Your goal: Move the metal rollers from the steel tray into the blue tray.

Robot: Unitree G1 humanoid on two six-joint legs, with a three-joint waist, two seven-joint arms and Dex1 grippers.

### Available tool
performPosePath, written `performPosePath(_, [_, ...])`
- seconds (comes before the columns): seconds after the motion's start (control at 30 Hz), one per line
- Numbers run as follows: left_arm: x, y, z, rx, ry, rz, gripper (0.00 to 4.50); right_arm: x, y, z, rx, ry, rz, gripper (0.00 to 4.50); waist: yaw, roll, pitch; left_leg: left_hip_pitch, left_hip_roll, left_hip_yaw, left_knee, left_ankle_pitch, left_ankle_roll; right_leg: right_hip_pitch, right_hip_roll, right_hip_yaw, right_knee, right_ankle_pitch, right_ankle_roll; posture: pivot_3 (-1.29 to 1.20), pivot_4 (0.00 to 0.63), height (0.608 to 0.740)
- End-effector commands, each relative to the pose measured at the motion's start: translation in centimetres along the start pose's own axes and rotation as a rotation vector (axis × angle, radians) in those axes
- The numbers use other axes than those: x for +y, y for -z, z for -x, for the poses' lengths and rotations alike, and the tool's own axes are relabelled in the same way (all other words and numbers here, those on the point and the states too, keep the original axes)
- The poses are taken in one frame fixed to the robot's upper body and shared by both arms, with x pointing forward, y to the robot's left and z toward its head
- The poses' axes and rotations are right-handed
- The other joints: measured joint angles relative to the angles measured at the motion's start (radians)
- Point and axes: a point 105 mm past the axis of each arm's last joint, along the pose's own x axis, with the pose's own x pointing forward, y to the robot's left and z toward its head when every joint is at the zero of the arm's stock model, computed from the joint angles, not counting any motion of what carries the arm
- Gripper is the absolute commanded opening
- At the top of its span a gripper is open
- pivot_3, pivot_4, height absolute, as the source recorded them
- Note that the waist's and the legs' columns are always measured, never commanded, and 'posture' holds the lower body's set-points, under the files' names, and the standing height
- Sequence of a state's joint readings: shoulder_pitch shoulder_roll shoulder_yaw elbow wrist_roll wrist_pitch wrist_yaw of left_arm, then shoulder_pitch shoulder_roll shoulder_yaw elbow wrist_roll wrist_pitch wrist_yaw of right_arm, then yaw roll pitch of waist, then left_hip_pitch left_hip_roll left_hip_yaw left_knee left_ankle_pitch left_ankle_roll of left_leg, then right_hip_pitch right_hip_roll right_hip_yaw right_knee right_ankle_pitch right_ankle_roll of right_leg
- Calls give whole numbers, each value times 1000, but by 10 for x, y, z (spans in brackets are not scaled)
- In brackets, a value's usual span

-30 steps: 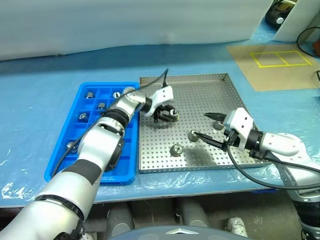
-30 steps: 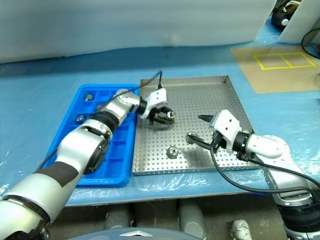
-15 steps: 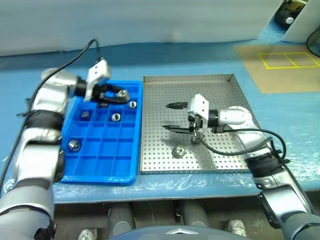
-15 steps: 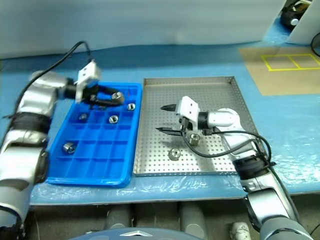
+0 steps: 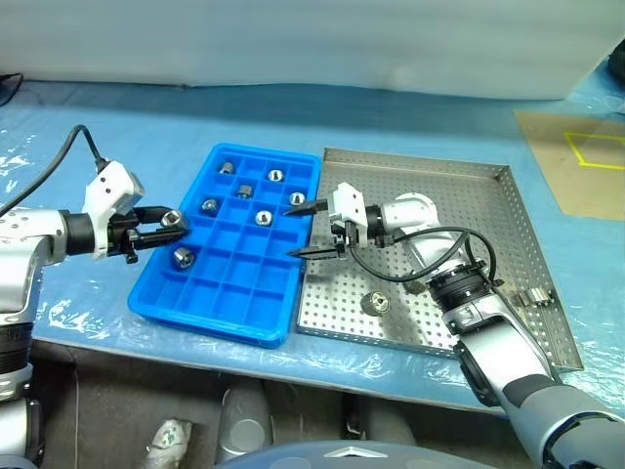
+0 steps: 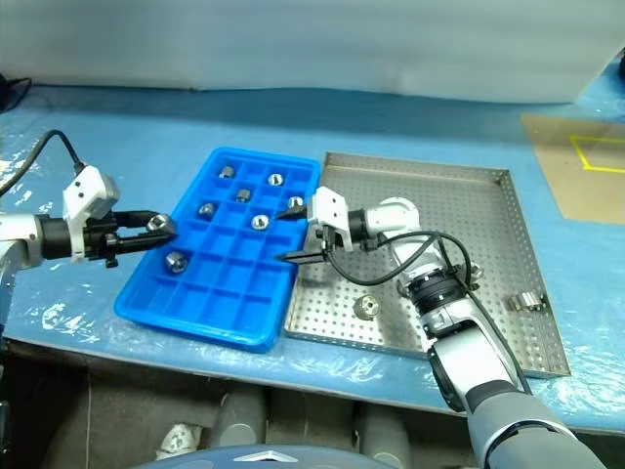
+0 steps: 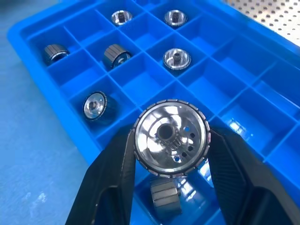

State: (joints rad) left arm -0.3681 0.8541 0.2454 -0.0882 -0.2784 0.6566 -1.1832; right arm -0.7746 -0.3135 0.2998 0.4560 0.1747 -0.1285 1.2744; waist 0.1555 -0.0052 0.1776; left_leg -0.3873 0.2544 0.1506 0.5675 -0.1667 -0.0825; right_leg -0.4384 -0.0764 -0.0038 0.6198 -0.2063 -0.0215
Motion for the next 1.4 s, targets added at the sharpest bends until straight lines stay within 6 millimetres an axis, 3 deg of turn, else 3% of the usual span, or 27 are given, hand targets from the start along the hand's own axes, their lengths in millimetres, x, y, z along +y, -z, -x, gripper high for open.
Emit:
performPosePath(0.03, [-1,-10,-13,-33,10,-36,1893,-4,-10,7,-11,7,53,3716,-1,0,0,0,0,0,1,0,0,0,0,0,1,0,0,230,150,740])
performPosePath(0.3, [4,19,-43,46,37,-17,1893,-1,-7,18,9,52,38,3716,-14,0,0,2,1,-1,0,4,-6,-2,3,3,3,0,0,165,150,740])
performPosePath(0.4, [14,24,-49,36,1,23,1893,1,-4,23,23,68,32,3716,-20,0,0,1,1,-1,0,4,-6,-2,3,3,3,0,0,152,150,740])
performPosePath(0.63, [9,31,-59,45,44,17,1893,3,-3,27,31,94,24,3716,-31,0,0,2,0,-1,0,4,-6,-2,3,3,3,0,0,115,150,740])
performPosePath(0.8, [14,24,-65,37,41,4,3506,4,-3,27,31,112,19,3716,-27,0,0,3,0,-1,0,5,-8,-1,3,3,4,0,0,101,150,740])
performPosePath(0.97, [25,-11,-60,-6,54,-89,3506,4,-3,31,41,126,19,3716,-26,0,0,3,1,-1,-1,6,-10,0,2,2,5,2,-2,73,150,740])
performPosePath(1.07, [32,-65,-56,-104,84,-177,3506,3,-5,41,57,154,21,3716,-27,-1,0,3,1,-1,-1,7,-11,0,2,2,5,3,-2,40,150,740])
performPosePath(1.13, [31,-82,-58,-132,110,-201,3506,3,-5,45,66,162,19,3716,-30,-1,0,2,1,-1,-1,9,-15,0,2,1,4,3,-2,10,150,740])
performPosePath(1.27, [-4,-122,-91,-188,332,-334,3506,8,-7,68,110,204,9,3716,-30,0,0,3,-2,-1,-3,8,-12,0,2,3,1,3,-1,-72,150,740])
performPosePath(1.4, [-41,-134,-128,-185,530,-411,3506,9,-9,96,166,293,2,3716,-42,-1,0,1,-4,0,-1,5,-6,0,3,4,0,3,-1,-177,150,740])
